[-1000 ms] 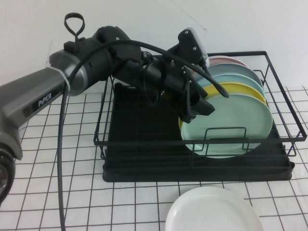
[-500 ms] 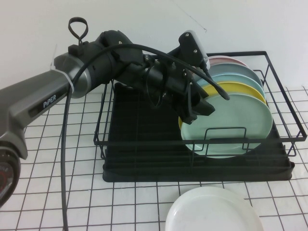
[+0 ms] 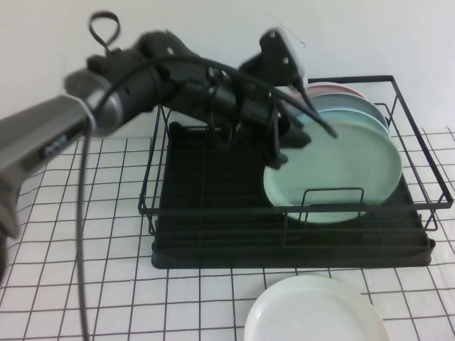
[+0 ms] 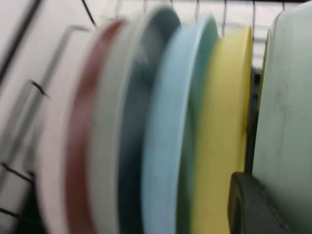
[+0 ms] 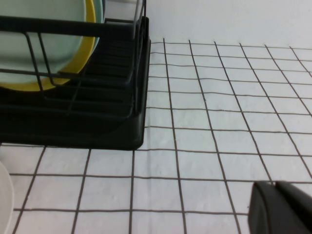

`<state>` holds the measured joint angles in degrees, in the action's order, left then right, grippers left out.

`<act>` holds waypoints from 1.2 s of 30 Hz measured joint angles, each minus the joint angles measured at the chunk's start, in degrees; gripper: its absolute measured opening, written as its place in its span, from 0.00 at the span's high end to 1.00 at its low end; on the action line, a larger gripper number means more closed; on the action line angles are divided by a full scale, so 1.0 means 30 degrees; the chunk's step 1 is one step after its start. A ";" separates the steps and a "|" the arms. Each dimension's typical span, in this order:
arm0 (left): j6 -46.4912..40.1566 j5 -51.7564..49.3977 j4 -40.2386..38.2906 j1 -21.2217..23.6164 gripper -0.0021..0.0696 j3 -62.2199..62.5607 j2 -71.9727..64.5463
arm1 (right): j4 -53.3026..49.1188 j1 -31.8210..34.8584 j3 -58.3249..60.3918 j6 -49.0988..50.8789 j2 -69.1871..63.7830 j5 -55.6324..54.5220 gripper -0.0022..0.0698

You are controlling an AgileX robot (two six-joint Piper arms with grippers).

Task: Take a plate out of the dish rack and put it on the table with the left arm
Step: Grasp the plate from the shelf, then place the plate from the table

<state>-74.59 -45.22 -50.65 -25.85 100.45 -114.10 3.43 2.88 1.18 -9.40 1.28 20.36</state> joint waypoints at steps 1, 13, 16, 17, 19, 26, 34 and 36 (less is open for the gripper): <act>0.0311 0.0080 0.0151 0.0000 0.80 0.0010 0.0413 | 0.0000 0.0000 0.0000 0.0000 0.0000 0.0000 0.97; 0.5329 -0.1130 0.2265 0.0000 0.96 0.0559 0.5250 | 0.0000 0.0000 0.0000 0.0000 0.0000 0.0000 0.97; 0.8144 -0.2240 0.3425 0.0000 0.96 0.0559 0.6167 | 0.0000 0.0000 0.0000 0.0000 0.0000 0.0000 0.97; 0.9022 -0.2745 0.3767 0.0000 0.96 0.0559 0.6373 | 0.0000 0.0000 0.0000 0.0000 0.0000 0.0000 0.97; 1.0936 -0.4344 0.4209 0.0000 0.96 0.0559 0.6610 | 0.0000 0.0000 0.0000 0.0000 0.0000 0.0000 0.97; 1.3126 -0.7496 0.4965 0.0000 0.96 -0.0149 0.6831 | 0.0000 0.0000 0.0000 0.0000 0.0000 0.0000 0.97; 1.3636 -0.3671 0.4859 0.0000 0.96 -0.6835 0.9721 | 0.0000 0.0000 0.0000 0.0000 0.0000 0.0000 0.97; 1.3636 -0.2102 0.4231 0.0000 0.96 -0.9132 1.0764 | 0.0000 0.0000 0.0000 0.0000 0.0000 0.0000 0.97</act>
<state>-33.69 -51.53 -37.96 -25.85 73.06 -81.81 3.43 2.88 1.18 -9.40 1.28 20.36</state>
